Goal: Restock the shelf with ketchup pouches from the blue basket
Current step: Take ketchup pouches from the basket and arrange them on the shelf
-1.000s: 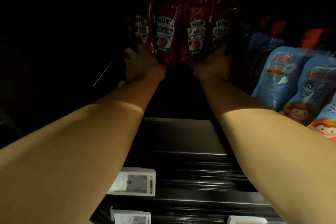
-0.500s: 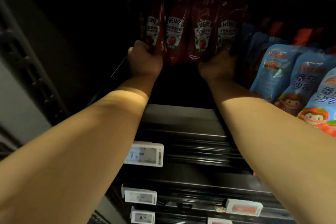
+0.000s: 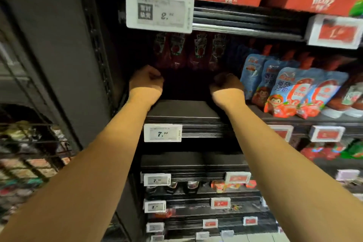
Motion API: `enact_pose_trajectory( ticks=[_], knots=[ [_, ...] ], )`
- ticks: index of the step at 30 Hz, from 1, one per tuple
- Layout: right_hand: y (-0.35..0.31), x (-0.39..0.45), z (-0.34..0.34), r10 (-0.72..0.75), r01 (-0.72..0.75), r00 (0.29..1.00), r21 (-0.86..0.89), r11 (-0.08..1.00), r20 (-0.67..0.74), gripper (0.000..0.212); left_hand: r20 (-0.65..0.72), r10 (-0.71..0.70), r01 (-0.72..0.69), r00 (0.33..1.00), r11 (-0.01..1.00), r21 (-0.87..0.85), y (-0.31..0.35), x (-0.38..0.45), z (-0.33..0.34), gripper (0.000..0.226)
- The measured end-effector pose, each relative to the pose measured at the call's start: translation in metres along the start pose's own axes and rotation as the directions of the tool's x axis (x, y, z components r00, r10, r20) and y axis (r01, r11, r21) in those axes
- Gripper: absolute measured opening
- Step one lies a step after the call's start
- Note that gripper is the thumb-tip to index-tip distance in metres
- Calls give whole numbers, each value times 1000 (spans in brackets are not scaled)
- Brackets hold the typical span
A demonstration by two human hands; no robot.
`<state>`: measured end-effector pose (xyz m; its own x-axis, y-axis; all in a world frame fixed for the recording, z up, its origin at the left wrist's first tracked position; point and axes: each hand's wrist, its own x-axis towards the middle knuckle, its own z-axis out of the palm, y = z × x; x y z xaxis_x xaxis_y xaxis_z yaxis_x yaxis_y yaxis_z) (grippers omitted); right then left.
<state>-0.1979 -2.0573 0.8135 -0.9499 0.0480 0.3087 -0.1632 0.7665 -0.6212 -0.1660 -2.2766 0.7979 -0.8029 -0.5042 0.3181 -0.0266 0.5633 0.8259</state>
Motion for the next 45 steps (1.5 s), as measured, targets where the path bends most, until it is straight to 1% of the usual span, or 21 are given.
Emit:
enact_pose_trajectory(
  ticks=[4, 8, 11, 13, 15, 17, 19, 21, 23, 24, 26, 28, 29, 30, 31, 33, 35, 39, 41, 43, 45],
  knots=[
    [21, -50, -25, 76, -33, 989, 307, 951, -129, 14, 67, 106, -100, 992, 991, -84, 0, -22, -6, 16],
    [47, -101, -52, 29, 81, 978, 498, 863, -208, 21, 165, 181, -144, 970, 966, -215, -4, -62, -30, 14],
    [68, -132, -65, -3, 128, 977, 565, 815, -215, 22, 172, 241, -184, 955, 939, -291, -9, -96, -55, 15],
    [86, -147, -69, -3, 102, 985, 573, 813, -171, 25, 168, 270, -205, 948, 923, -327, -15, -120, -69, 18],
    [111, -160, -69, 10, 55, 994, 565, 823, -112, 27, 117, 305, -249, 945, 905, -346, -21, -145, -80, 21],
    [142, -174, -67, 47, -50, 999, 550, 833, 20, 22, 71, 305, -265, 950, 902, -342, -28, -170, -83, 17],
    [182, -191, -61, 100, -190, 975, 506, 841, 199, 20, 62, 231, -200, 971, 926, -321, -42, -198, -76, 13],
    [226, -210, -52, 148, -295, 917, 381, 876, 370, 22, 110, 119, -86, 987, 960, -267, -66, -225, -60, 21],
    [270, -235, -41, 207, -365, 821, 211, 907, 532, 20, 214, -12, 51, 977, 983, -177, -91, -257, -33, 32],
    [294, -251, -34, 249, -412, 759, 148, 899, 601, 17, 282, -117, 166, 952, 974, -156, -107, -277, -16, 32],
    [336, -286, -21, 336, -492, 652, 43, 870, 679, 11, 405, -311, 335, 860, 942, 13, -134, -323, 12, 27],
    [379, -326, -11, 423, -544, 563, -67, 836, 709, 6, 495, -461, 423, 737, 885, 193, -167, -382, 36, 28],
    [400, -346, -8, 466, -577, 513, -112, 809, 721, 9, 523, -528, 451, 670, 848, 279, -179, -411, 43, 27],
    [418, -365, -6, 508, -618, 456, -150, 772, 731, 11, 532, -588, 465, 610, 809, 361, -189, -440, 47, 23],
    [432, -382, -6, 539, -650, 401, -185, 737, 741, 11, 517, -641, 481, 568, 768, 423, -195, -464, 49, 20],
    [460, -413, -7, 576, -678, 280, -267, 685, 768, 10, 448, -737, 560, 506, 676, 478, -209, -509, 58, 16],
    [482, -437, -11, 606, -702, 180, -331, 631, 775, 16, 401, -799, 597, 448, 601, 530, -217, -546, 67, 9],
    [506, -465, -15, 636, -744, 78, -380, 549, 768, 10, 355, -889, 662, 289, 454, 597, -229, -598, 79, 5],
    [515, -474, -14, 624, -749, 49, -384, 539, 780, 13, 339, -910, 665, 236, 406, 627, -235, -615, 88, 6],
    [523, -478, -4, 615, -766, 29, -378, 520, 788, 13, 327, -919, 632, 221, 391, 669, -244, -626, 102, 10],
    [530, -479, 16, 617, -772, 20, -380, 509, 787, 15, 318, -919, 595, 235, 394, 700, -258, -633, 121, 19]
  ],
)
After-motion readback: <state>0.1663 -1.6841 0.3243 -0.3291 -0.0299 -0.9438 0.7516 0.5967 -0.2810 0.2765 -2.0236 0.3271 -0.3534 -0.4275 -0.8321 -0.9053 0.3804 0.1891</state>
